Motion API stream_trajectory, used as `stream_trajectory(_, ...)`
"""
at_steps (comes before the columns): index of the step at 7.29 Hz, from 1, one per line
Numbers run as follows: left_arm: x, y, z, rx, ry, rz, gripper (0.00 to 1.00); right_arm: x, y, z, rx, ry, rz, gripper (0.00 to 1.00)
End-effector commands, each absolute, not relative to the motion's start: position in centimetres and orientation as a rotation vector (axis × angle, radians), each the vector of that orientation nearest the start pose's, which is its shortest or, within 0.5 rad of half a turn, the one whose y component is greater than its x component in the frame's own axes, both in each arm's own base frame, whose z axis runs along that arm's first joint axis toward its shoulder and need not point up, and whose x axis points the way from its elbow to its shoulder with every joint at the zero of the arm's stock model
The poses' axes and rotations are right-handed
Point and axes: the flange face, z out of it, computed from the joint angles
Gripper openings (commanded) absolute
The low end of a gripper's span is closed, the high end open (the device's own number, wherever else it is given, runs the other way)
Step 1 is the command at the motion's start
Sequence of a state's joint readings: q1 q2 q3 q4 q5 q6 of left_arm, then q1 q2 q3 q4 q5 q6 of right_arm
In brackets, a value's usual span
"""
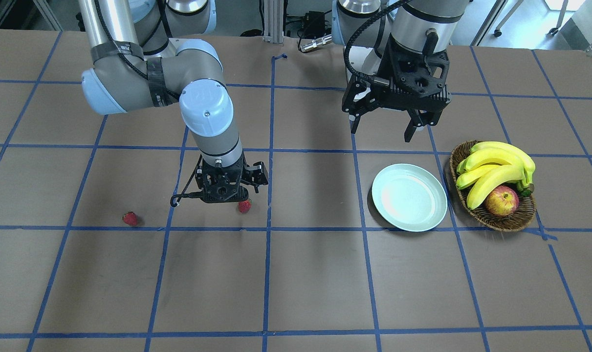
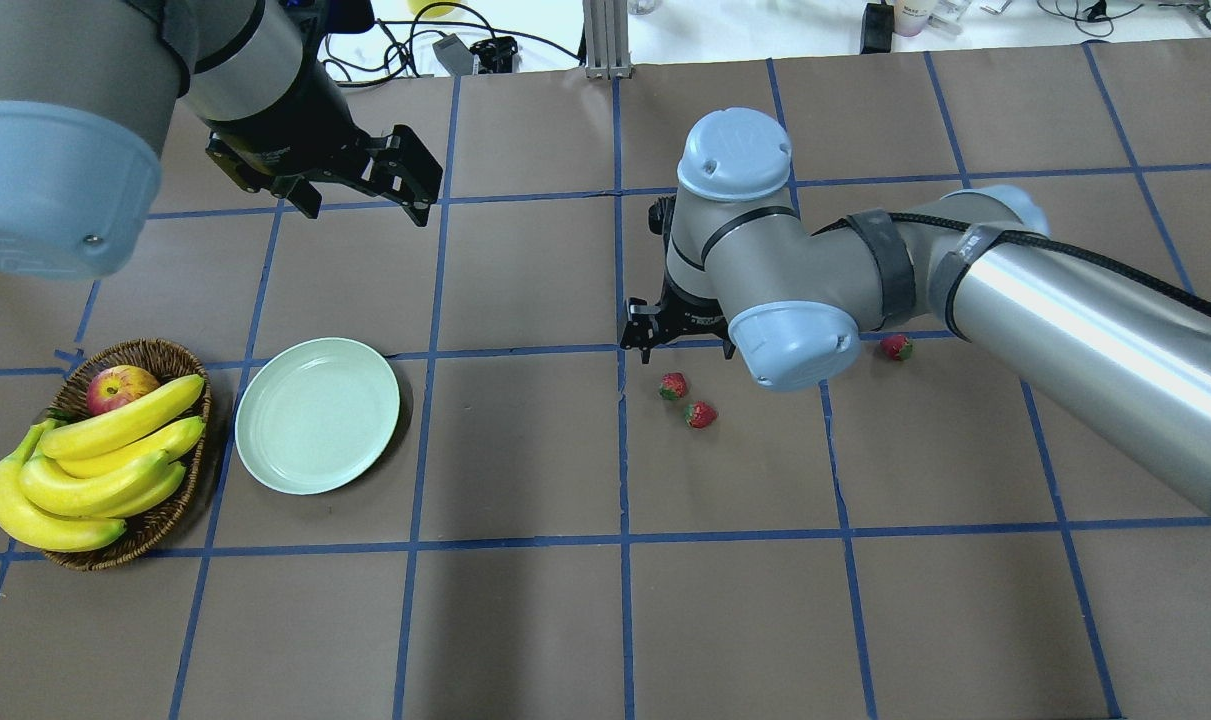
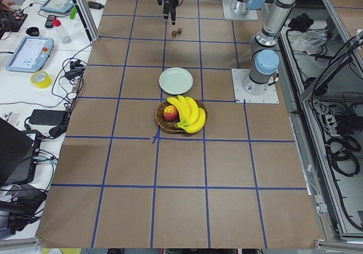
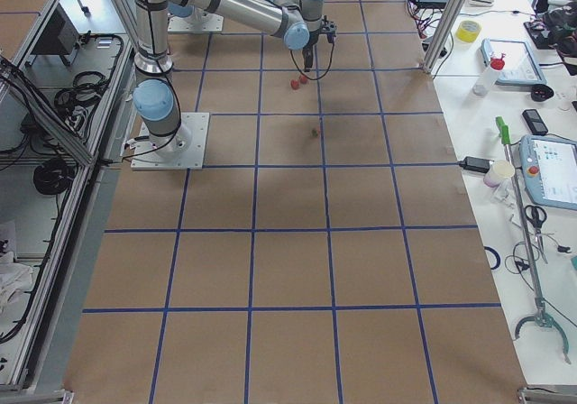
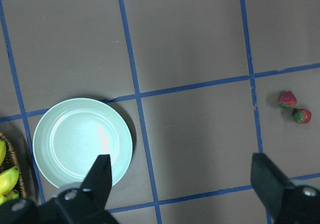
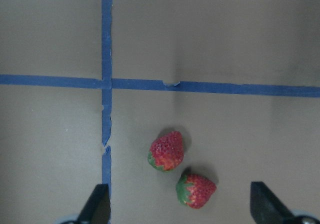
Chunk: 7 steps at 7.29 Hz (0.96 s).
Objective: Collect all strawberries into plate
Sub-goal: 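Lower the right gripper onto a strawberry of the close pair and grasp it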
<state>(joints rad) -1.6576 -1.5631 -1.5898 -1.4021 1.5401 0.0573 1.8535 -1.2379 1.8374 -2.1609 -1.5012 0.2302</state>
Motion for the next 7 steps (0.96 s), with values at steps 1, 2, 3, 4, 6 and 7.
stream_trajectory(1,-17.9,-48.9,50.1,0.232,3.156,-0.25,1.0,30.3,-50.4,20.8,-0.098,3.077,0.053,0.97)
stream_trajectory(2,-18.0,-48.9,49.8,0.232,3.158,-0.243,1.0,30.4,-50.5,19.7,-0.098,3.077,0.061,0.94)
stream_trajectory(3,-18.0,-48.6,49.8,0.234,3.158,-0.24,1.0,30.4,-50.7,19.2,-0.1,3.078,0.065,0.91)
stream_trajectory(4,-18.1,-48.9,49.7,0.237,3.158,-0.238,1.0,30.4,-50.7,19.1,-0.098,3.078,0.068,0.85)
stream_trajectory(6,-18.0,-48.9,49.8,0.232,3.157,-0.242,1.0,30.4,-50.3,18.3,-0.099,3.082,0.093,0.7)
stream_trajectory(7,-18.0,-48.9,49.8,0.234,3.158,-0.24,1.0,30.2,-49.8,17.7,-0.099,3.085,0.116,0.67)
